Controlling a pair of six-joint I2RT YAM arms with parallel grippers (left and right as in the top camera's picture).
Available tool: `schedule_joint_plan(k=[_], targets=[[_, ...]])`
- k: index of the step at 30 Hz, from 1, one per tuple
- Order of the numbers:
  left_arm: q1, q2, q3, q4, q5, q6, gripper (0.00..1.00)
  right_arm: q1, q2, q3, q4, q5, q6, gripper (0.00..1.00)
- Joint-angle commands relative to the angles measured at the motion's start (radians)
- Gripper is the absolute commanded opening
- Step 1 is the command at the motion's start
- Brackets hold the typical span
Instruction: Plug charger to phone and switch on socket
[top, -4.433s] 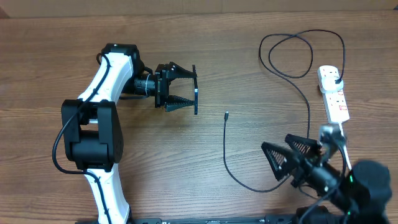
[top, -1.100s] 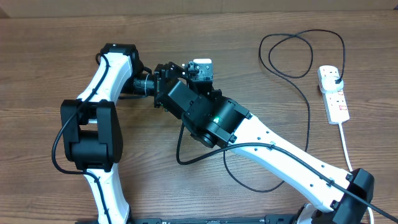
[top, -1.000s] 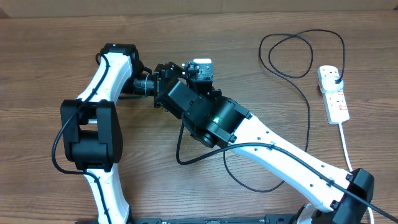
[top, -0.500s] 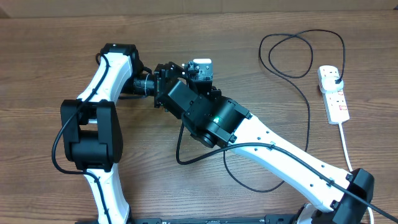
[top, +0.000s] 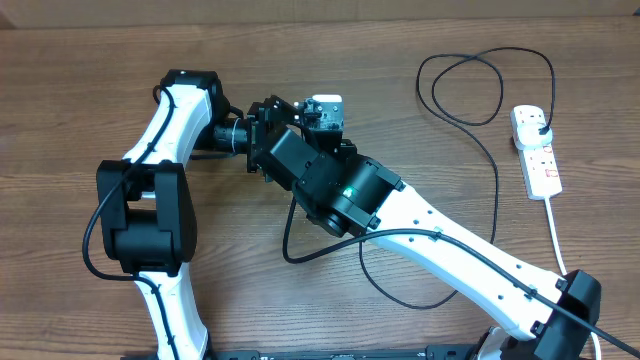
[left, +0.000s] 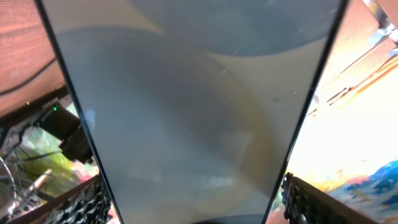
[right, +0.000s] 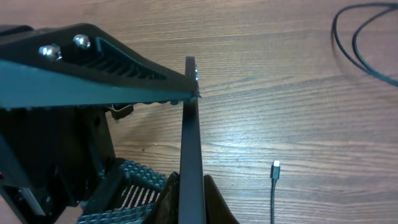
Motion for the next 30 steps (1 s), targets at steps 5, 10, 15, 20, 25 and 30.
schedule_joint_plan(k=[5, 10, 15, 20, 25, 30], targets=[[0.006, 0.007, 0.025, 0.051, 0.043, 0.012, 0.99, -0.001, -0.003, 0.027, 0.007, 0.157, 0.489, 0.04], [0.006, 0.007, 0.025, 0.050, 0.044, -0.016, 0.96, -0.001, -0.006, 0.027, 0.011, 0.158, 0.814, 0.04], [0.006, 0.007, 0.025, 0.032, 0.044, -0.212, 0.77, -0.001, -0.034, 0.027, 0.033, 0.158, 0.938, 0.04], [0.006, 0.007, 0.025, 0.031, 0.053, -0.229, 0.66, -0.001, -0.047, 0.027, 0.039, 0.147, 1.070, 0.04], [0.007, 0.007, 0.025, 0.032, 0.061, -0.279, 0.50, -0.001, -0.047, 0.027, 0.036, 0.127, 1.314, 0.04], [0.004, 0.007, 0.025, 0.032, 0.061, -0.298, 0.38, -0.001, -0.047, 0.027, 0.033, 0.126, 1.364, 0.04]])
